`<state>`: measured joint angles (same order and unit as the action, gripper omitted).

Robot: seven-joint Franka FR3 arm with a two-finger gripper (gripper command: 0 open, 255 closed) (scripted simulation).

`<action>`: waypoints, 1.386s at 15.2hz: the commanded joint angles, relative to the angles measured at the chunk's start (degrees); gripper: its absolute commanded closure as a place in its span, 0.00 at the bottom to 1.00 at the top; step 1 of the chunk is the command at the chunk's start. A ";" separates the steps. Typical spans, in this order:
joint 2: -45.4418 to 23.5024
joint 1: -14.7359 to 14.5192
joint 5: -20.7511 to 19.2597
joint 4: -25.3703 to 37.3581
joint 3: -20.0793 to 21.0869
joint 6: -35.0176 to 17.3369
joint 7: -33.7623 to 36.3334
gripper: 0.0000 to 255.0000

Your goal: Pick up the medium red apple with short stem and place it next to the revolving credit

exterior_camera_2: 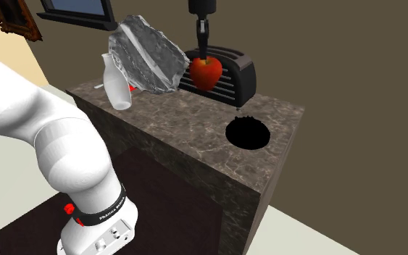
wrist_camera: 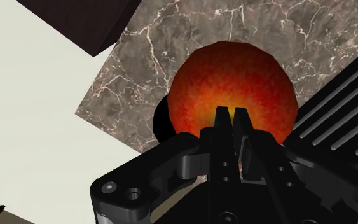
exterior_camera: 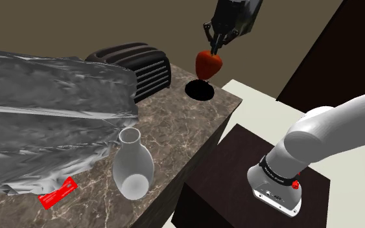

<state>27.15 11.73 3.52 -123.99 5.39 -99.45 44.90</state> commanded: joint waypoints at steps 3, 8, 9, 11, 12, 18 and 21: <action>0.82 -1.49 1.31 0.04 3.03 0.66 4.04 1.00; 1.17 -3.92 3.54 0.33 8.35 0.81 10.96 1.00; 1.05 -4.39 3.95 0.58 9.43 0.81 12.37 1.00; 0.61 -5.26 4.72 1.26 11.64 0.80 15.21 1.00; 0.29 -5.68 5.06 1.69 12.76 0.78 16.64 1.00; -3.02 -7.80 6.39 5.59 19.71 0.52 25.51 1.00; -5.61 -8.62 6.36 8.38 23.36 0.34 30.19 1.00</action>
<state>22.32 3.36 9.89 -116.59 27.62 -99.17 73.51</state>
